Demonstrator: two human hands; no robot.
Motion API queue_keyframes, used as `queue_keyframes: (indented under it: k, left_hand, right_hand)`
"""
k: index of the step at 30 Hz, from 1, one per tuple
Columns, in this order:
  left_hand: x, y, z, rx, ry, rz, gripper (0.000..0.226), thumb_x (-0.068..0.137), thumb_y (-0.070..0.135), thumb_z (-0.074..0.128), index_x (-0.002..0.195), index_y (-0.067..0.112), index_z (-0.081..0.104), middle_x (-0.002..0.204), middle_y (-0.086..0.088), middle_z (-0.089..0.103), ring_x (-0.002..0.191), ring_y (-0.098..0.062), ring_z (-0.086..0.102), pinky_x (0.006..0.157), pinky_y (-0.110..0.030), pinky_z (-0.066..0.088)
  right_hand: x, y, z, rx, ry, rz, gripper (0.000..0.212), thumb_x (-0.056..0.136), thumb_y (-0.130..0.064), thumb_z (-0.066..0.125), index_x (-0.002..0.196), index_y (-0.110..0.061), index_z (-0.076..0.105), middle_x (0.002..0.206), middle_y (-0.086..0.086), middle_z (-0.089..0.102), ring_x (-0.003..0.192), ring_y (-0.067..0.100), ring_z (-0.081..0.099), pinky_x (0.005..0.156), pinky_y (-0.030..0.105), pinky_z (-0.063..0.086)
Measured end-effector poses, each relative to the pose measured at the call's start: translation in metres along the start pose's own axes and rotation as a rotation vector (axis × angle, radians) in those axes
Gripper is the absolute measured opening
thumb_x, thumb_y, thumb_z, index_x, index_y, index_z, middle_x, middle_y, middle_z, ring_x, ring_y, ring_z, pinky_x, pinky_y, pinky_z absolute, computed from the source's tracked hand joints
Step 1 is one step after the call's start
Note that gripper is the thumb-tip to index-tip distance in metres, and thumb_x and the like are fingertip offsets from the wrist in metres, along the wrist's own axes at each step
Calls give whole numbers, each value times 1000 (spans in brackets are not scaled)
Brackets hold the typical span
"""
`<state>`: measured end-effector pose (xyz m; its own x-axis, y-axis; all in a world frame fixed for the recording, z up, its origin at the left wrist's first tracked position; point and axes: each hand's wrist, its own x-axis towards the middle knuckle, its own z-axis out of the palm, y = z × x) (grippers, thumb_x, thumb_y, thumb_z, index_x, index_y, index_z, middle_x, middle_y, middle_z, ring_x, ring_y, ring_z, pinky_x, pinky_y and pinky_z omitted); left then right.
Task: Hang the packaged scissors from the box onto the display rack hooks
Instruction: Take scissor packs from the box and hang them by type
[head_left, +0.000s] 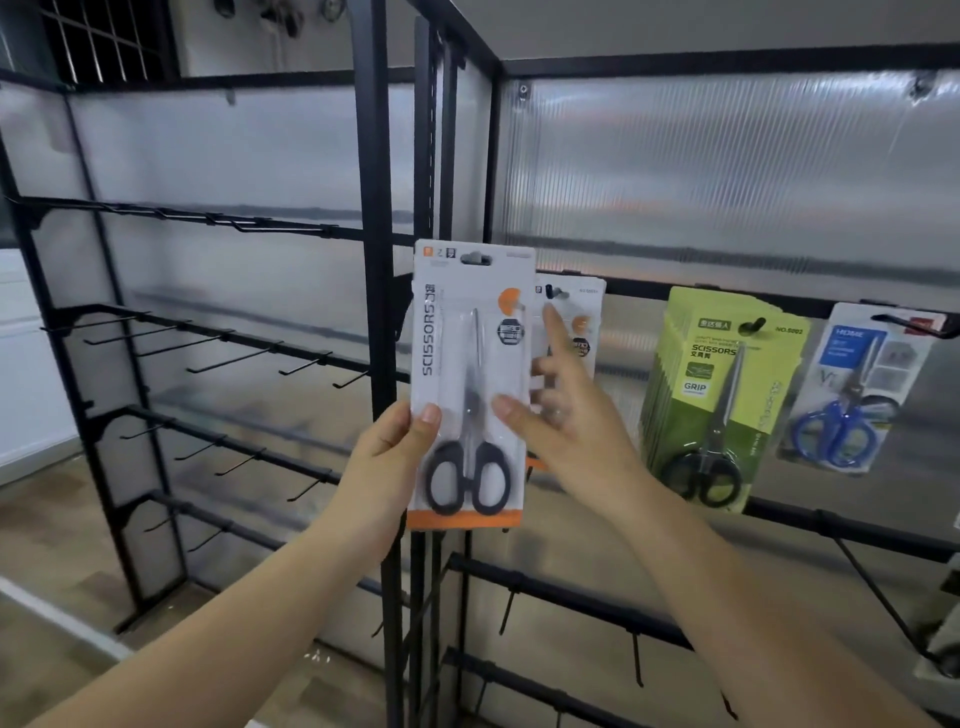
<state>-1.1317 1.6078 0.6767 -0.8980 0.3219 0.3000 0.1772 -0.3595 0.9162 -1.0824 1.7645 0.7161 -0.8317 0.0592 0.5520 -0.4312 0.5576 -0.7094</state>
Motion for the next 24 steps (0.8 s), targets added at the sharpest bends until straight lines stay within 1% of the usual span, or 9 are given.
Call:
queue_keyframes:
  k: [2, 4, 7, 9, 10, 12, 17, 21, 24]
  left_hand:
    - [-2, 1, 7, 117, -7, 34, 25, 88, 34, 49, 103, 18, 62, 96, -5, 72, 90, -20, 69, 69, -28, 59]
    - [-2, 3, 10, 501, 24, 150, 23, 92, 36, 47, 100, 17, 57, 91, 0, 68, 87, -17, 67, 70, -26, 57]
    - [6, 6, 12, 1246, 23, 352, 38, 93, 43, 46, 122, 19, 48, 107, 7, 57, 99, -12, 54, 79, -26, 47]
    - [13, 6, 13, 1508, 32, 404, 56, 93, 47, 42, 139, 15, 36, 126, -1, 52, 115, -20, 47, 90, -31, 43]
    - [15, 5, 14, 1583, 33, 419, 59, 93, 48, 40, 141, 14, 33, 129, -2, 50, 117, -21, 46, 92, -32, 43]
    - [18, 4, 15, 1649, 20, 459, 55, 94, 45, 40, 141, 16, 33, 129, -2, 51, 117, -21, 45, 91, -33, 43]
    - [27, 7, 26, 1693, -30, 520, 41, 96, 38, 40, 133, 20, 40, 123, 0, 54, 112, -19, 48, 88, -30, 41]
    - [36, 13, 37, 1699, -34, 516, 38, 96, 36, 40, 130, 20, 43, 120, -1, 55, 109, -21, 50, 85, -31, 43]
    - [35, 14, 41, 1659, -45, 535, 40, 96, 37, 40, 133, 20, 43, 123, -1, 55, 111, -21, 50, 86, -31, 44]
  right_hand:
    - [-5, -5, 3, -52, 0, -44, 87, 86, -21, 65, 136, -62, 8, 143, -9, 38, 123, 18, 49, 96, 45, 48]
    - [-2, -2, -2, -222, 101, -53, 83, 87, -8, 61, 145, -45, 13, 136, -1, 44, 111, 12, 51, 94, 31, 48]
    - [2, 6, -8, -364, 83, 71, 78, 91, -8, 54, 148, -34, 7, 135, 3, 44, 99, 3, 41, 82, 10, 33]
    - [2, 11, -10, -443, 49, 157, 76, 93, -7, 49, 149, -31, 3, 134, 6, 41, 92, 6, 40, 72, 8, 26]
    - [2, 13, -11, -461, 34, 189, 77, 93, -6, 48, 149, -30, 1, 135, 7, 39, 95, 10, 44, 73, 9, 25]
    - [6, 15, -13, -468, 8, 248, 80, 91, -5, 48, 149, -28, -3, 136, 8, 39, 102, 17, 47, 79, 15, 29]
    - [31, 19, -15, -557, 20, 330, 81, 88, -4, 51, 150, -19, 0, 111, 9, 44, 87, 15, 39, 70, 24, 34]
    - [46, 22, -15, -588, 44, 375, 84, 86, -3, 54, 150, -15, 0, 118, 16, 51, 97, 24, 53, 70, 27, 38]
    - [44, 21, -15, -579, 49, 355, 84, 86, -4, 52, 150, -17, -1, 122, 18, 50, 104, 28, 53, 69, 26, 36]
